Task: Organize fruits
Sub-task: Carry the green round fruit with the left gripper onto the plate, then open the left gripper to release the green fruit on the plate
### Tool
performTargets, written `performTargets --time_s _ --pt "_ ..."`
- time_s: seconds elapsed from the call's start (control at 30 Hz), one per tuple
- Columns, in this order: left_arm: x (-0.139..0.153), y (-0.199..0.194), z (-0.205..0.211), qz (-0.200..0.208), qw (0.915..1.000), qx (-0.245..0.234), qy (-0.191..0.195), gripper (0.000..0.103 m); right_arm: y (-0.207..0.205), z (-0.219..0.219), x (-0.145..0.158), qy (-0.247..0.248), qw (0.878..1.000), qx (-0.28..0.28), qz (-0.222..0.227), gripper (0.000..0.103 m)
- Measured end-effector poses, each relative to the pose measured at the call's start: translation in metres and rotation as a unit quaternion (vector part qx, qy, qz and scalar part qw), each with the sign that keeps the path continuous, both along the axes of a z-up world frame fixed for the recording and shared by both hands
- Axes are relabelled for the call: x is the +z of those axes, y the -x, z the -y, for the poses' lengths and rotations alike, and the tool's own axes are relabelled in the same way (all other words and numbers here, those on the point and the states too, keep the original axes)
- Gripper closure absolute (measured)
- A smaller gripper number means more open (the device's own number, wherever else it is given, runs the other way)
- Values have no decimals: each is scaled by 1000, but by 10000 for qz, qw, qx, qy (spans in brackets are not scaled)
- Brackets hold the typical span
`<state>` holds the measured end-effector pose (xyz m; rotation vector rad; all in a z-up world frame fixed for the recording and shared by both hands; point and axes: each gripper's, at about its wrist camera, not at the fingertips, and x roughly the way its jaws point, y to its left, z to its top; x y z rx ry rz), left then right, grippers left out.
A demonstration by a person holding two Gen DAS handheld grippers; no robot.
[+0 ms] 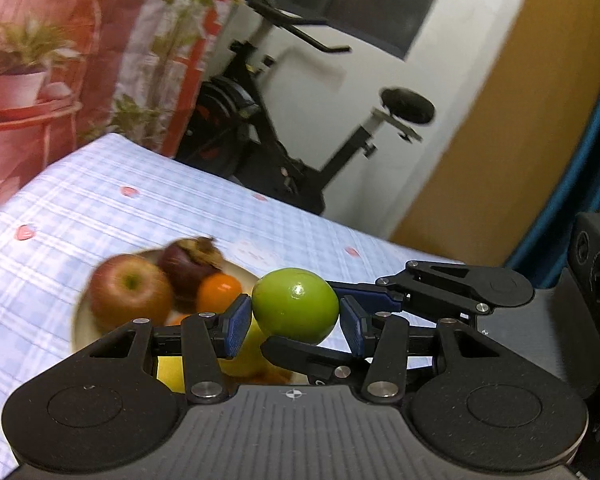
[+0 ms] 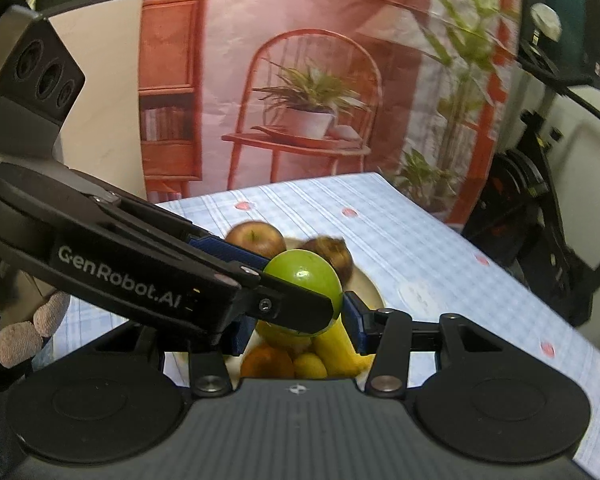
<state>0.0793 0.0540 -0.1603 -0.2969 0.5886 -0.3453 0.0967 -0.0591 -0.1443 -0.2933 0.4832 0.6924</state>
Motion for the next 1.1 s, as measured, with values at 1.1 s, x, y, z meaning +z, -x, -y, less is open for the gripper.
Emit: performTargets --time_s 1.1 --pt "-5 -10 -32 59 9971 728 189 48 -38 -62 -28 927 9953 172 198 47"
